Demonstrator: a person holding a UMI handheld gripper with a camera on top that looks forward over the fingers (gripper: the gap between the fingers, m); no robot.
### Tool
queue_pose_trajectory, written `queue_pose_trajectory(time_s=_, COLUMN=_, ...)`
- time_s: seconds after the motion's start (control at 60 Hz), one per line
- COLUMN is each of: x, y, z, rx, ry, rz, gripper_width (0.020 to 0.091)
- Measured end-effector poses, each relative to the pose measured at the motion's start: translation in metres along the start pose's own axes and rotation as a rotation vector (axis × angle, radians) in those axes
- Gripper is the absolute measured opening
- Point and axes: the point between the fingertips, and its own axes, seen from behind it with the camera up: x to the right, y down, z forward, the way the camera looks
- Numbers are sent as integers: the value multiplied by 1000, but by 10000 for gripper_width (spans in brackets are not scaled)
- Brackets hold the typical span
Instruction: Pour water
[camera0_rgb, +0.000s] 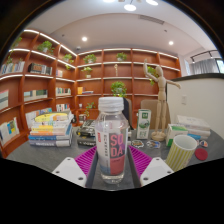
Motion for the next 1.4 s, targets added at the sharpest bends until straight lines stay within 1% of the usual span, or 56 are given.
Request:
queue_pose_trajectory(time_s=0.033, x=-3, y=1, z=4, rx=0, ry=-5, rz=-33, gripper_width=527)
queue_pose_trajectory(time_s=0.117, x=-6, y=0, z=7, rx=9, ry=2, rz=-71, gripper_width=506)
queue_pose_trajectory(time_s=0.133, x=-7, y=0, z=7, rx=4, ry=4, rz=-70, gripper_width=482)
queue_pose_trajectory(time_s=0.15, x=-8, y=0, z=7, rx=-1, ry=1, rz=-74, gripper_width=481)
queue_pose_trajectory(time_s=0.2, x=-9, y=1, z=6, rx=-11, ry=1, rz=-88, gripper_width=438)
queue_pose_trajectory(time_s=0.217, x=-8, y=1, z=6, rx=-6, ry=9, rz=-87, gripper_width=409)
queue_pose_trajectory(time_s=0.283, x=1, y=0, z=6, rx=-11, ry=52, rz=-95, gripper_width=358)
queue_pose_trajectory(time_s=0.483, x=8, y=1, z=6, rx=-22, ry=43, rz=-5, gripper_width=357)
queue_pose_trajectory(time_s=0.55, x=11, y=-2, z=6, rx=-31, ry=48, rz=99, gripper_width=358)
queue_pose_trajectory(time_s=0.65, x=16, y=-26, z=4, rx=52, ry=-15, rz=381, gripper_width=357)
queue_pose_trajectory(time_s=0.783, x=26, y=-65, z=-3, rx=156, ry=-113, rz=887, gripper_width=357)
queue_pose_trajectory(time_s=0.917, x=52, y=-100, z=-7, rx=307, ry=-207, rz=1313, gripper_width=356)
queue_pose_trajectory(time_s=0.95, x=53, y=-108, z=-17, rx=324, ry=-216, rz=1399, gripper_width=355)
queue_pose_trajectory(time_s=0.967, x=59, y=-105, z=-7, rx=337, ry=-219, rz=1427, gripper_width=355)
queue_pose_trajectory(time_s=1.0, x=65, y=-106, z=-5, rx=351, ry=-223, rz=1493, gripper_width=355)
queue_pose_trajectory(time_s=1.15, x=79, y=-112, z=1, rx=371, ry=-263, rz=1773, gripper_width=356)
queue_pose_trajectory(time_s=1.333, x=103, y=-120, z=0, rx=446, ry=-269, rz=2009, gripper_width=355)
queue_pose_trajectory(time_s=1.4, x=106, y=-120, z=1, rx=439, ry=-262, rz=2043, gripper_width=354)
